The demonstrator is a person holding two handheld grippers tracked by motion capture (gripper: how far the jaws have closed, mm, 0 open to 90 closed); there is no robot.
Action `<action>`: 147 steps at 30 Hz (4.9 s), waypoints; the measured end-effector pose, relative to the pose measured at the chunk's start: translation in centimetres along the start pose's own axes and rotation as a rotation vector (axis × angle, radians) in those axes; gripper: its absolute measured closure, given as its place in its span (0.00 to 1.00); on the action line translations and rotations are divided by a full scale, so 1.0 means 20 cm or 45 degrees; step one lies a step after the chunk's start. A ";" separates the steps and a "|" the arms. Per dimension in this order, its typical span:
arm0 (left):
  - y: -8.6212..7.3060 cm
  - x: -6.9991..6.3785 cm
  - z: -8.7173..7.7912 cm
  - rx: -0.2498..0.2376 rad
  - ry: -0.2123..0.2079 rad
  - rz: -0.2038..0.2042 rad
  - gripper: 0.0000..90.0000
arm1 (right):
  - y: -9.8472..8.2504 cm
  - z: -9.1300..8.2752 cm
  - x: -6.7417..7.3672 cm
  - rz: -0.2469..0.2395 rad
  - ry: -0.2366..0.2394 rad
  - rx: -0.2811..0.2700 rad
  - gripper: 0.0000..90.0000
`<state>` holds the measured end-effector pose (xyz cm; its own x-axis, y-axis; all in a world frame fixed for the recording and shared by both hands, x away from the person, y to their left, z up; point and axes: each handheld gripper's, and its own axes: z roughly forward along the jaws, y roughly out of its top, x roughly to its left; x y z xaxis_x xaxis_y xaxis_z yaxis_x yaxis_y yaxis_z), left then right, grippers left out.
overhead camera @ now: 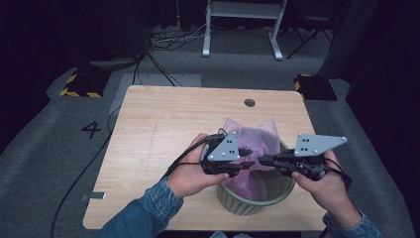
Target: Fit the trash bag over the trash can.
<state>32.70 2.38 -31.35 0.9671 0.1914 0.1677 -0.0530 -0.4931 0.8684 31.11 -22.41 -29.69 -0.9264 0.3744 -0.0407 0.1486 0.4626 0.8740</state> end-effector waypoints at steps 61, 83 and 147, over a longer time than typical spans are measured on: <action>-0.56 0.17 -0.67 -0.306 -0.031 -0.166 1.00 | -0.56 -0.68 -0.20 0.036 -0.203 -0.152 1.00; -0.28 0.06 -0.64 -0.411 0.001 -0.083 0.33 | -0.38 -0.67 -0.13 -0.086 -0.275 -0.220 0.48; -0.43 0.39 -0.19 -0.199 0.304 -0.404 1.00 | -0.31 -0.12 -0.57 0.126 -0.300 -0.044 1.00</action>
<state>39.70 11.34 -35.79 0.8576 0.5133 -0.0320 0.1832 -0.2468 0.9516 39.85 -31.42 -33.44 -0.8014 0.5948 -0.0625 0.2186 0.3885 0.8951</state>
